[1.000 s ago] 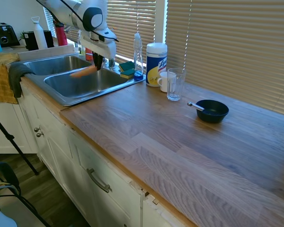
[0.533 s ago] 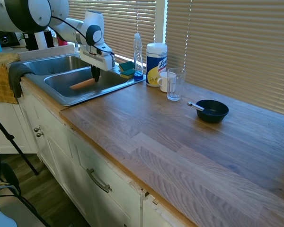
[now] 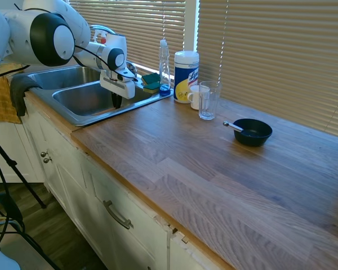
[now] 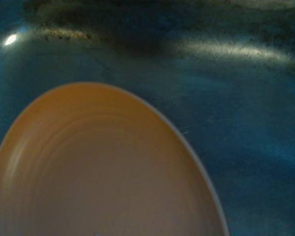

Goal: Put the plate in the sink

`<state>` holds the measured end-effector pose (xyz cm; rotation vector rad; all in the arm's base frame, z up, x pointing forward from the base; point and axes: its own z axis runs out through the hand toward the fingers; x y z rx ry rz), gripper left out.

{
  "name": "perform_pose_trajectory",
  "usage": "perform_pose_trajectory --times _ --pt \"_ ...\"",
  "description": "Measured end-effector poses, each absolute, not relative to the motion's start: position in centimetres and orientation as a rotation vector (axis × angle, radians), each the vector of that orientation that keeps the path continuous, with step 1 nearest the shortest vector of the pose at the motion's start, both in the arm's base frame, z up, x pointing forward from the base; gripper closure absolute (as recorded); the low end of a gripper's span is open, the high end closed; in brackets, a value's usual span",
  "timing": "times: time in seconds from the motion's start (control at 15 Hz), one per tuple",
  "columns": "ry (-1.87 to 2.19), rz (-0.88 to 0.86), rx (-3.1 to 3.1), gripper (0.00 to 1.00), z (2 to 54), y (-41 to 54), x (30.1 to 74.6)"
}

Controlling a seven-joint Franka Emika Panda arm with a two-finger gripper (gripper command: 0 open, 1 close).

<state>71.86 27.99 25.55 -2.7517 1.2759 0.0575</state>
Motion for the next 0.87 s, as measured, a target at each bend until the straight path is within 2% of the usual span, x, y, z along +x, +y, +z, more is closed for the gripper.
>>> perform_pose_trajectory --times 0.4,0.87 --pt "1.295 0.029 -2.738 0.0 28.0 26.7 72.7" --pt "1.302 -0.108 -2.67 0.0 39.2 25.6 71.6"
